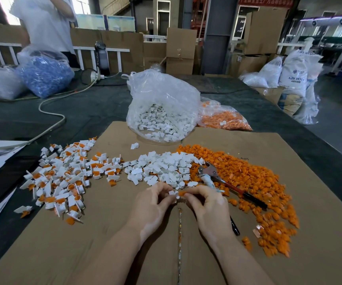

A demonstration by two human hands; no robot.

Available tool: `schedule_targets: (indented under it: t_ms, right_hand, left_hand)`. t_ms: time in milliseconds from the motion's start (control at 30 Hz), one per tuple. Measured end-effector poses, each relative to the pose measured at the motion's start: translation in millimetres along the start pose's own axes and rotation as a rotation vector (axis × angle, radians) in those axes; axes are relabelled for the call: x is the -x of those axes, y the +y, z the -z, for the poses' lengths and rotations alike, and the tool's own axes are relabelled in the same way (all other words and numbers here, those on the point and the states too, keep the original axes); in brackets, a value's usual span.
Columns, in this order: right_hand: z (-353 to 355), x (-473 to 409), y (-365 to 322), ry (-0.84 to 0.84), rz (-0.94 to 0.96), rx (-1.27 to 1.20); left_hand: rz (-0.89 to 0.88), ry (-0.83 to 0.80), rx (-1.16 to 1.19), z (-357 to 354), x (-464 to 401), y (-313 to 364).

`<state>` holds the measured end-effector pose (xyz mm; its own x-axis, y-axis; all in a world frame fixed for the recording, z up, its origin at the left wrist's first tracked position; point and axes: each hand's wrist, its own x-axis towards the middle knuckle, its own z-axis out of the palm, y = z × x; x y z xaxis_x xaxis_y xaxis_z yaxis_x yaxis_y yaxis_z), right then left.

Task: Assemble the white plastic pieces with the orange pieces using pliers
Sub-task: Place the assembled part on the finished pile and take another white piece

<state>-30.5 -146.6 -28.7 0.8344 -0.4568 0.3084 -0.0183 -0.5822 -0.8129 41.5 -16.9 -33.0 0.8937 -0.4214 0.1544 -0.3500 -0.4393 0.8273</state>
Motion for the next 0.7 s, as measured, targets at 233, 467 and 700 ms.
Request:
schedule_targets:
  t_ms: [233, 467, 700]
  right_hand:
    - [-3.3, 4.0, -1.2, 0.002, 0.121, 0.244]
    - [-5.9, 5.6, -3.0, -0.010, 0.227, 0.296]
    - [-6.0, 5.4, -1.6, -0.059, 0.246, 0.288]
  left_hand:
    - [0.053, -0.002, 0.156, 2.0, 2.3, 5.4]
    - [0.076, -0.027, 0.207, 5.6, 5.1, 8.9]
    - [0.007, -0.041, 0.095, 3.1, 9.1, 8.9]
